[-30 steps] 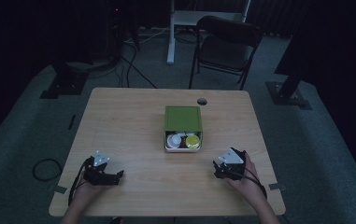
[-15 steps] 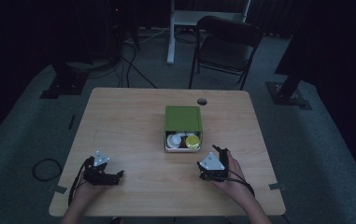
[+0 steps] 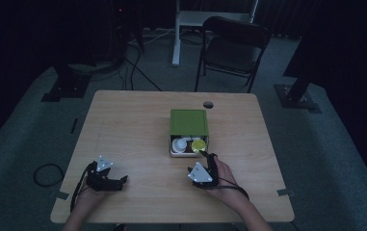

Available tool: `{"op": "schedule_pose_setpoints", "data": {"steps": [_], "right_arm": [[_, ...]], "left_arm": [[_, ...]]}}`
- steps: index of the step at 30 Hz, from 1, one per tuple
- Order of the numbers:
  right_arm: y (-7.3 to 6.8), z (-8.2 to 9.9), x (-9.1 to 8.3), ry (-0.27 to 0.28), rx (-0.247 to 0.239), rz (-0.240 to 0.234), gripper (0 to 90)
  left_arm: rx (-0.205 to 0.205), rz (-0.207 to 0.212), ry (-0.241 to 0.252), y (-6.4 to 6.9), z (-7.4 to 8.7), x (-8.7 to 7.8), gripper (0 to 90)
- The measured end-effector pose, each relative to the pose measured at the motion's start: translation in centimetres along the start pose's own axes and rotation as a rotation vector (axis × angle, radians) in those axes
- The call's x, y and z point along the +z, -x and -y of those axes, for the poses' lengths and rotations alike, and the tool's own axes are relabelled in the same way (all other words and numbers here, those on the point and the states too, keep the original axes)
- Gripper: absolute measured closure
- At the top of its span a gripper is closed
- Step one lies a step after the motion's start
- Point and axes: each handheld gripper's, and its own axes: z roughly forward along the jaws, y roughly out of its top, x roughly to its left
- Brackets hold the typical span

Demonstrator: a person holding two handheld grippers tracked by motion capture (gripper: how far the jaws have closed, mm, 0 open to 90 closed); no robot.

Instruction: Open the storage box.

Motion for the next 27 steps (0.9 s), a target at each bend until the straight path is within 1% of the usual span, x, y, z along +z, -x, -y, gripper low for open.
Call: {"op": "schedule_pose_setpoints", "data": {"steps": [1, 2, 3, 4, 5, 7, 9, 12, 13, 15, 16, 17, 21, 22, 23, 25, 27], "right_arm": [[-0.2, -0.1, 0.1, 0.007, -0.018, 0.009, 24.6], [-0.3, -0.4, 0.2, 0.010, -0.046, 0.027, 25.6], [-0.4, -0.5, 0.3, 0.010, -0.058, 0.030, 25.9], [-0.7, -0.7, 0.5, 0.019, -0.092, 0.041, 31.9], [-0.7, -0.7, 0.5, 0.019, -0.092, 0.041, 31.9], [-0.9, -0.9, 0.7, 0.015, -0.131, 0.059, 34.7], [-1.1, -1.1, 0.8, 0.014, -0.154, 0.065, 37.9], [-1.3, -1.2, 1.0, 0.017, -0.188, 0.078, 40.3], [-1.4, -1.3, 1.3, 0.011, -0.220, 0.084, 42.5], [-1.5, -1.3, 1.3, 0.004, -0.227, 0.083, 43.3], [-1.6, -1.3, 1.6, -0.004, -0.255, 0.085, 45.1], [-1.6, -1.3, 1.6, -0.004, -0.255, 0.085, 45.1], [-2.1, -1.4, 2.2, -0.021, -0.303, 0.091, 47.9], [-2.1, -1.4, 2.2, -0.021, -0.303, 0.091, 47.9], [-2.4, -1.5, 2.5, -0.032, -0.332, 0.102, 51.3], [-2.6, -1.6, 2.8, -0.040, -0.343, 0.106, 53.0], [-2.7, -1.6, 2.9, -0.045, -0.344, 0.109, 53.3]], "left_arm": [[0.000, 0.000, 0.000, 0.0, 0.0, 0.0, 2.1], [0.000, 0.000, 0.000, 0.0, 0.0, 0.0, 2.1], [0.000, 0.000, 0.000, 0.0, 0.0, 0.0, 2.1], [0.000, 0.000, 0.000, 0.0, 0.0, 0.0, 2.1], [0.000, 0.000, 0.000, 0.0, 0.0, 0.0, 2.1], [0.000, 0.000, 0.000, 0.0, 0.0, 0.0, 2.1], [0.000, 0.000, 0.000, 0.0, 0.0, 0.0, 2.1], [0.000, 0.000, 0.000, 0.0, 0.0, 0.0, 2.1], [0.000, 0.000, 0.000, 0.0, 0.0, 0.0, 2.1], [0.000, 0.000, 0.000, 0.0, 0.0, 0.0, 2.1], [0.000, 0.000, 0.000, 0.0, 0.0, 0.0, 2.1], [0.000, 0.000, -0.001, 0.0, 0.0, 0.0, 2.1], [0.000, 0.000, 0.000, 0.0, 0.0, 0.0, 2.1], [0.000, 0.000, 0.000, 0.0, 0.0, 0.0, 2.1], [0.000, 0.000, 0.000, 0.0, 0.0, 0.0, 2.1], [0.000, 0.000, 0.000, 0.0, 0.0, 0.0, 2.1], [0.000, 0.000, 0.000, 0.0, 0.0, 0.0, 2.1]]}}
